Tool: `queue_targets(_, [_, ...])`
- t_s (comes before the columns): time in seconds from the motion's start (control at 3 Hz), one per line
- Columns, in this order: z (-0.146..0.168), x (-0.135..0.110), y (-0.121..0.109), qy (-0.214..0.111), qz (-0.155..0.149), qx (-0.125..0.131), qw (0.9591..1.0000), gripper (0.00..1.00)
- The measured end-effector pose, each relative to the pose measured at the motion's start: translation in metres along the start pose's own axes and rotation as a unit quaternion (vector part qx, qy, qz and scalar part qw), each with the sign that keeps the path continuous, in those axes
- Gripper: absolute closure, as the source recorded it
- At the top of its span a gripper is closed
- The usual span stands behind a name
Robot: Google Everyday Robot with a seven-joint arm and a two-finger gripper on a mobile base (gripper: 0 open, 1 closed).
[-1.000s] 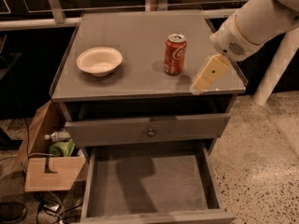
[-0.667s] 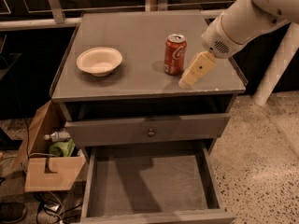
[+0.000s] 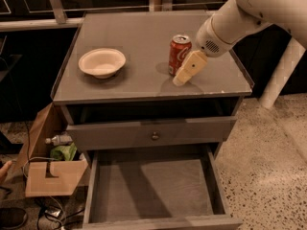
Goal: Place coke can into middle drawer
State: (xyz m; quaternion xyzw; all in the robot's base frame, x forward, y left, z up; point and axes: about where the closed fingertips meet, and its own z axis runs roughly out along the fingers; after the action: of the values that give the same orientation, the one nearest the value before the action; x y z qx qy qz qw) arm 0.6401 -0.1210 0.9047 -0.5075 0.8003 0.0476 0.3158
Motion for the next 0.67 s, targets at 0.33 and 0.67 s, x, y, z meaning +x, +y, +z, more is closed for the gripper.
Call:
queue_targets(0.33, [0.009, 0.005, -0.011, 0.008, -0.003, 0.000, 1.0000, 0.00])
queue_targets(0.67, [0.027, -0.002, -0.036, 0.014, -0.011, 0.006, 0.9998, 0.00])
